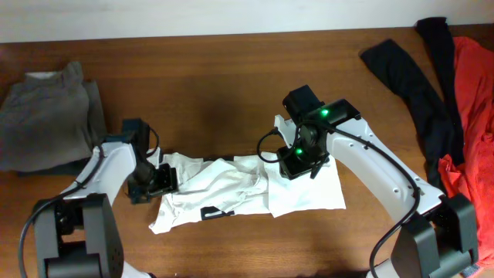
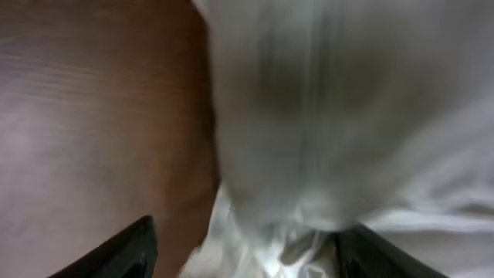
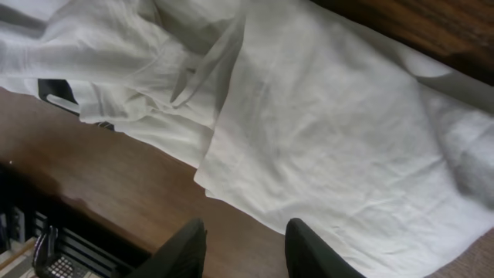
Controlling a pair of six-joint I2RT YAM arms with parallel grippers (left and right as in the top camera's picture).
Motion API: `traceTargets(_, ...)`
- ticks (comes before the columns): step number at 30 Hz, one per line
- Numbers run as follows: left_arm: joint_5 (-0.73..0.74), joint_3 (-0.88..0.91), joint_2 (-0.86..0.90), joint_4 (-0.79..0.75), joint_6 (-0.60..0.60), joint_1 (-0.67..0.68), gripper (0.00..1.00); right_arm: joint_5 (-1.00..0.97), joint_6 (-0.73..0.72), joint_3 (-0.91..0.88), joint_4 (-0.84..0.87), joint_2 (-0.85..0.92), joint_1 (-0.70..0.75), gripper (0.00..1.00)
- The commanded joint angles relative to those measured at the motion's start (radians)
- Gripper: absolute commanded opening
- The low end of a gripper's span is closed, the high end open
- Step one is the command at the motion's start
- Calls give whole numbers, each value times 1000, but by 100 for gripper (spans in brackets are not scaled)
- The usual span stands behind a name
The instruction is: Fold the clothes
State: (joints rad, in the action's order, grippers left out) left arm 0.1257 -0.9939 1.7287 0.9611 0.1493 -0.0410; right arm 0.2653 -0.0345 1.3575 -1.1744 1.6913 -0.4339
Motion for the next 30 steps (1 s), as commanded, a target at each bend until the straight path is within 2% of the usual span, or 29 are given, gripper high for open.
traceTargets(1, 51, 101, -10, -106, -32, 2, 73, -19, -8, 7, -3, -10, -2, 39)
traceTargets(5, 148, 170, -10, -186, -32, 2, 72, -19, -8, 7, -4, -10, -2, 38)
traceTargets(10, 269, 201, -10, -217, -96, 2, 58, -19, -8, 7, -4, -10, -2, 38)
traceTargets(11, 304, 201, -10, -223, -130, 2, 50, -19, -8, 7, -4, -10, -2, 38)
traceTargets(15, 339, 200, -10, -235, -155, 2, 35, -19, -8, 7, -3, -10, -2, 38)
traceTargets(17, 338, 200, -11, -238, -155, 1, 14, -21, -8, 7, -3, -10, -2, 38)
traceTargets(19, 320, 195, -11, -236, -154, -10, 0, -67, -39, 7, -3, -10, -2, 38)
traceTargets(25, 179, 98, -27, -146, -148, -101, 0, -101, -58, 7, -4, -10, 46, 38)
traceTargets(30, 58, -72, -31, -57, -71, -216, 0, -101, -59, 7, -5, -10, 153, 38)
